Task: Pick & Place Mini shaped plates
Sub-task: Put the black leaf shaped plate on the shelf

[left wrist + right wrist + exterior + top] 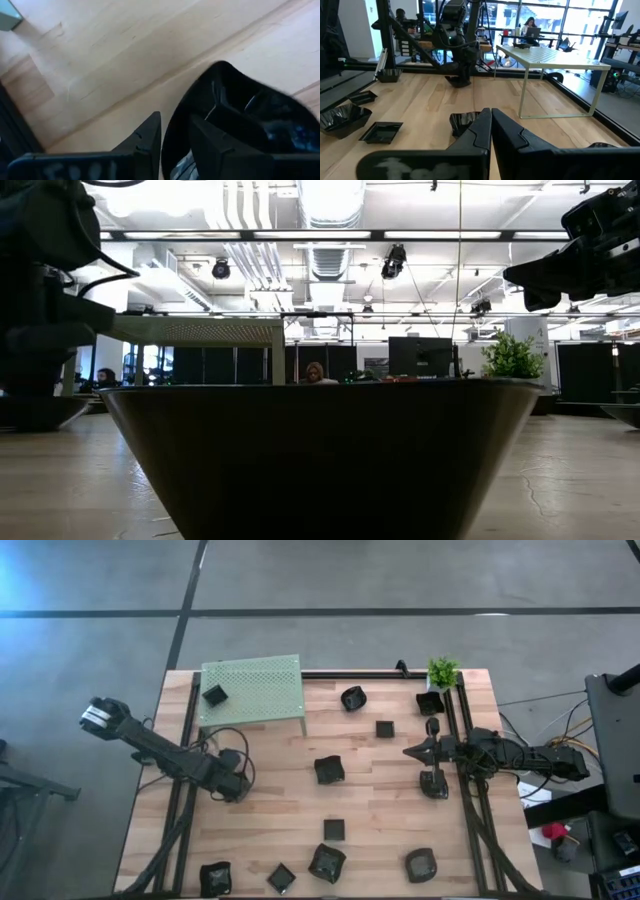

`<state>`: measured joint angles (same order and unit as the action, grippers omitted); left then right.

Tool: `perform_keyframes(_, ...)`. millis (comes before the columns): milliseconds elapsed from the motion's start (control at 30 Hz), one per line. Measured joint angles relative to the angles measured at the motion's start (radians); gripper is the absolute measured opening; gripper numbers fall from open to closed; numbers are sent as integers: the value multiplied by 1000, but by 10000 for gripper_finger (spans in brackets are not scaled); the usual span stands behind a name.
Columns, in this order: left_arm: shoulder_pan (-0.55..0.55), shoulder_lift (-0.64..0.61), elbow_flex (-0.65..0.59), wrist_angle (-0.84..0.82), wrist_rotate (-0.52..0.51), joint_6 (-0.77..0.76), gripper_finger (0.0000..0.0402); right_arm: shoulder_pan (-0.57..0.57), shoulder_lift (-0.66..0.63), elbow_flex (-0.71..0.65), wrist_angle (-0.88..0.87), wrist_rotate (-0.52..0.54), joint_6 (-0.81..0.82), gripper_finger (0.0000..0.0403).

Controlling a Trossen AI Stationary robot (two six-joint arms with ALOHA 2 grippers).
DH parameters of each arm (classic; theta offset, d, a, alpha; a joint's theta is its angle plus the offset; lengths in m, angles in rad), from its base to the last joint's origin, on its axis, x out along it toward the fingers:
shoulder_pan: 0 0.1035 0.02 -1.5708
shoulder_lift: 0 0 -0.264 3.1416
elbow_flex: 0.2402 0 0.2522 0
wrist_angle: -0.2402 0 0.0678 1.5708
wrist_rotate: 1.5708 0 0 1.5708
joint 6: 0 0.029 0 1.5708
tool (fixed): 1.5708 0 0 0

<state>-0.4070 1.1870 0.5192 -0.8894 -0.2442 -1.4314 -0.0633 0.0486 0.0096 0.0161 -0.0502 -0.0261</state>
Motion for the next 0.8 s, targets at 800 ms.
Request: perform_keyframes(800,1,-77,63,-4,-12,-46,0,0,0,0,0,0,0,8)
